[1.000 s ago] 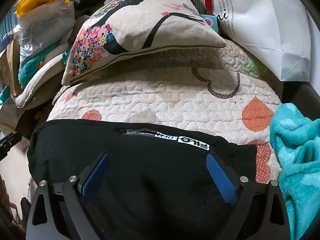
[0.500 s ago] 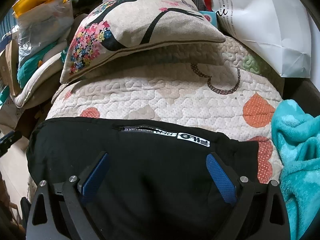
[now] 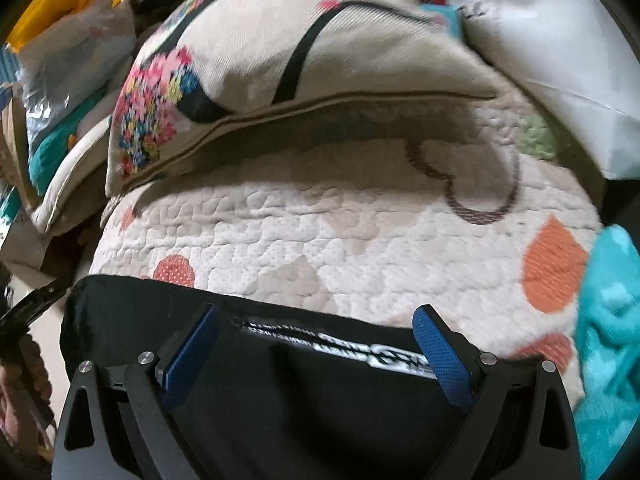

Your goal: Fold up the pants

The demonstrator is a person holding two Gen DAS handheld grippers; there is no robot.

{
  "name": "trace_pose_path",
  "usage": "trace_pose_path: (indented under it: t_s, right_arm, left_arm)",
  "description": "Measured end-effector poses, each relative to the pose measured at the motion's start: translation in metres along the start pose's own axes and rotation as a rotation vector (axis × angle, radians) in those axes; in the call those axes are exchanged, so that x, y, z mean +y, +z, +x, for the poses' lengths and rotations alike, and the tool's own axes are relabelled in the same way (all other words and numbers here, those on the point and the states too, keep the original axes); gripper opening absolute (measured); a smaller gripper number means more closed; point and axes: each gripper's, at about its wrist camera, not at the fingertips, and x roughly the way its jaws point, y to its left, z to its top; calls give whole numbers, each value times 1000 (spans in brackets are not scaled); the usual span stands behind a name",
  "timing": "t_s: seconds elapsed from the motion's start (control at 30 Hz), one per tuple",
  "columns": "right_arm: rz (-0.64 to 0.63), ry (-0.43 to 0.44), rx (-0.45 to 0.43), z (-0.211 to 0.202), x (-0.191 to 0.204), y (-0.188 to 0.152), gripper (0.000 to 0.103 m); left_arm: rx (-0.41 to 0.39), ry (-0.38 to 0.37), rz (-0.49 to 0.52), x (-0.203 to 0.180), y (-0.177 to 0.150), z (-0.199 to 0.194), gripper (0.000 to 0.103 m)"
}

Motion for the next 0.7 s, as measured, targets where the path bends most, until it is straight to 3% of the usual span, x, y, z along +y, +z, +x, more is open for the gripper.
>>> trace_pose_path:
  t_s: [0.2,0.33,0.43,0.47,0.5,0.53,0.57,0.7]
  right_arm:
    - [-183,-52,82,30,26,0,99]
    - [-281,-89,112,45,39,-1,99]
    - [-258,-75,122,49,37,3,99]
    - [-249,-63,128,49,36,2,99]
    - [-239,-45,132,49,36,1,94]
    - [-225,-2,139,48,36,0,79]
    - [-211,32,139,45,37,-1,64]
    - [-201,56,147,34,40,-7,34]
  left_arm:
    - [42,4,71,-8,-10,18,81]
    - [42,-10,63,-7,-11,19,81]
    - [54,-39,52,-5,-10,16,52]
    - [49,-38,58,-6,-7,14,28]
    - [49,-53,73,-10,-6,10,16]
    - [47,-60,82,-13,-3,9,14]
    - [40,-58,98,-17,-3,6,12]
    - [8,-43,151,-32,-4,-7,11]
